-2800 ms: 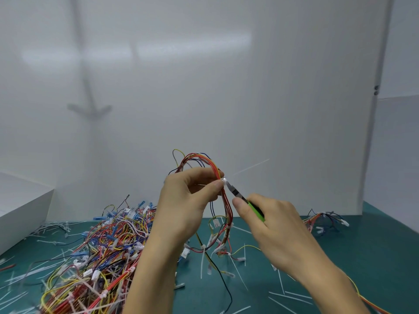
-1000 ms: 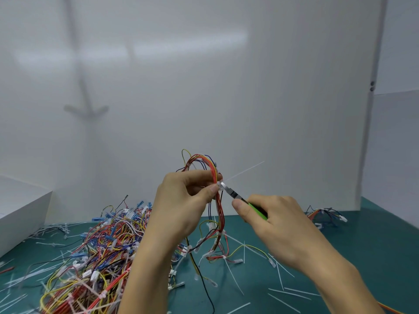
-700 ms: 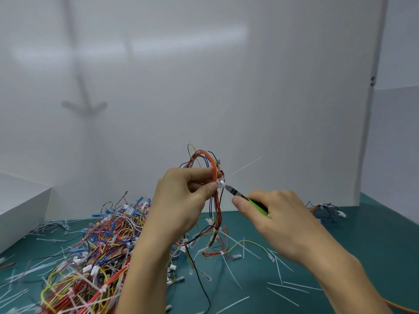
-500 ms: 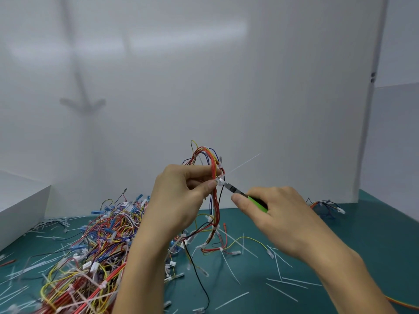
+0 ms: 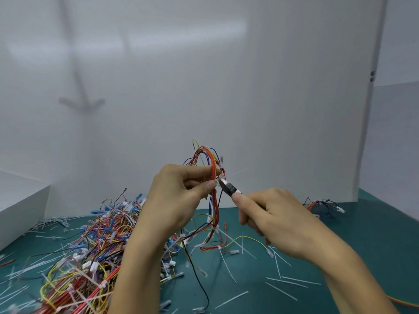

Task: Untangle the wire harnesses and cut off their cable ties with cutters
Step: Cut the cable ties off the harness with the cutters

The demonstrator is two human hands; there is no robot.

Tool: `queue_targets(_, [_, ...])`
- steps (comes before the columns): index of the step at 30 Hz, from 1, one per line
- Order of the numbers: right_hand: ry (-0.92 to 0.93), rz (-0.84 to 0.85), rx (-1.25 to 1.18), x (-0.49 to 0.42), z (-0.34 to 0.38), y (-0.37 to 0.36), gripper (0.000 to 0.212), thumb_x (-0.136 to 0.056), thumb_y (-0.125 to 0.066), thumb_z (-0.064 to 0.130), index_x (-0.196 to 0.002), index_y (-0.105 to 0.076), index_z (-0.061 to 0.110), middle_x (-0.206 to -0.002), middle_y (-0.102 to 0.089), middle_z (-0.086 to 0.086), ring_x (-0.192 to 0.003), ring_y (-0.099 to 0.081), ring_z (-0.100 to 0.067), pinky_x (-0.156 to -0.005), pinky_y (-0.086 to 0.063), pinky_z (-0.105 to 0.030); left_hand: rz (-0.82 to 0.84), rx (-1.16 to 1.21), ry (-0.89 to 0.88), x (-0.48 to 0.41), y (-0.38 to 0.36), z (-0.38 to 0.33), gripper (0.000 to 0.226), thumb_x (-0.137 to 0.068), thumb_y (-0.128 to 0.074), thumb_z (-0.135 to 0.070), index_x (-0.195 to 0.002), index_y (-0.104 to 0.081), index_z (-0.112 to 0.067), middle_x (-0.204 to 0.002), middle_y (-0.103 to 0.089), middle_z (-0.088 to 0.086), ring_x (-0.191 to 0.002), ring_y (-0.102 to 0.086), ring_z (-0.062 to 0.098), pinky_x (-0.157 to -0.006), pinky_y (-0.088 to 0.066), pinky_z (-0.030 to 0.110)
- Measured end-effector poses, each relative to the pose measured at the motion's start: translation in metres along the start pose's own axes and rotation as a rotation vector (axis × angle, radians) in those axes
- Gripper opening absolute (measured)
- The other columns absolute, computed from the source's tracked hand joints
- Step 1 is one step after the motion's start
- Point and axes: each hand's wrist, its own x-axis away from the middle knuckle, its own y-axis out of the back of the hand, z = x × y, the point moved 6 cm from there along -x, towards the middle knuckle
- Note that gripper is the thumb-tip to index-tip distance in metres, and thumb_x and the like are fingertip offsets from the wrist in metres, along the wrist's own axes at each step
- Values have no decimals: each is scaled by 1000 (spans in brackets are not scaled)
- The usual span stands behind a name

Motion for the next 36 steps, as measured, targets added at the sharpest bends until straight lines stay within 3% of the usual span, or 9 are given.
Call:
queue_targets(5, [-74,140,-375,1,2,-9,60,-97,-42,56,-70,-69,9,-56,-61,-3,-50,-59,-14,-52,-54,-30,-88,137,-5,0,6,0,25,-84,-75,-5,-97,-77,-26,-78,-77,-9,-73,-73,3,-70,-54,12])
queue_targets(9, [-91,-84,-526,-5,3,-2,63,-80,-49,70,-73,-70,10,-60,-64,-2,-58,-61,-16,-62,-60,-40,-154,221,-15,-1,10,0,25,-82,-76,-4,-84,-75,-29,-77,-77,-5,-72,-74,9,-69,-58,19])
queue_targets(12, [-39,-192,-448,-5,3,4,61,-71,-64,74,-78,-70,14,-64,-63,-4,-62,-61,-24,-67,-60,-48,-155,283,-7,-2,8,1,17,-82,-75,-4,-85,-76,-21,-79,-77,0,-72,-74,12,-69,-60,24])
queue_targets(16, [-6,-238,-315,-4,6,1,24,-79,-73,46,-80,-71,22,-65,-66,3,-64,-63,-20,-64,-58,-48,-109,367,-5,-2,-4,-3,12,-82,-74,-1,-88,-77,-11,-80,-77,3,-71,-73,13,-66,-58,21])
queue_targets(19, [3,-293,-274,-3,7,-2,30,-86,-70,39,-74,-64,11,-64,-59,-10,-66,-56,-33,-60,-54,-51,-71,385,-49,0,-12,-11,18,-82,-74,-3,-81,-76,-20,-76,-77,2,-70,-73,11,-65,-57,19])
queue_targets(26, [-47,-509,-363,-3,-11,16,17,-85,-72,32,-73,-69,21,-60,-65,-5,-59,-61,-31,-61,-56,-50,-237,185,19,0,11,1,23,-89,-69,-29,-72,-75,-16,-55,-63,-5,-47,-55,8,-46,-43,18])
queue_targets(28, [-40,-544,-406,-3,-16,20,9,-86,-72,31,-79,-69,27,-60,-65,-6,-58,-62,-32,-61,-57,-51,-103,90,160,1,14,13,36,-97,-59,-32,-69,-73,-12,-58,-67,-2,-49,-60,12,-46,-46,22])
queue_targets(32, [-46,-610,-462,-4,-24,24,8,-88,-71,29,-81,-68,32,-56,-62,-2,-51,-59,-27,-56,-58,-49,492,8,265,19,-17,17,24,-100,-50,-15,-92,-73,-10,-90,-78,1,-83,-75,17,-72,-56,24])
queue_targets(36, [-63,-665,-460,-2,-29,27,9,-89,-69,31,-80,-66,31,-55,-64,3,-43,-60,-14,-54,-56,-44,621,190,184,24,-38,1,16,-97,-57,-11,-111,-64,-9,-104,-77,4,-97,-74,20,-85,-57,29])
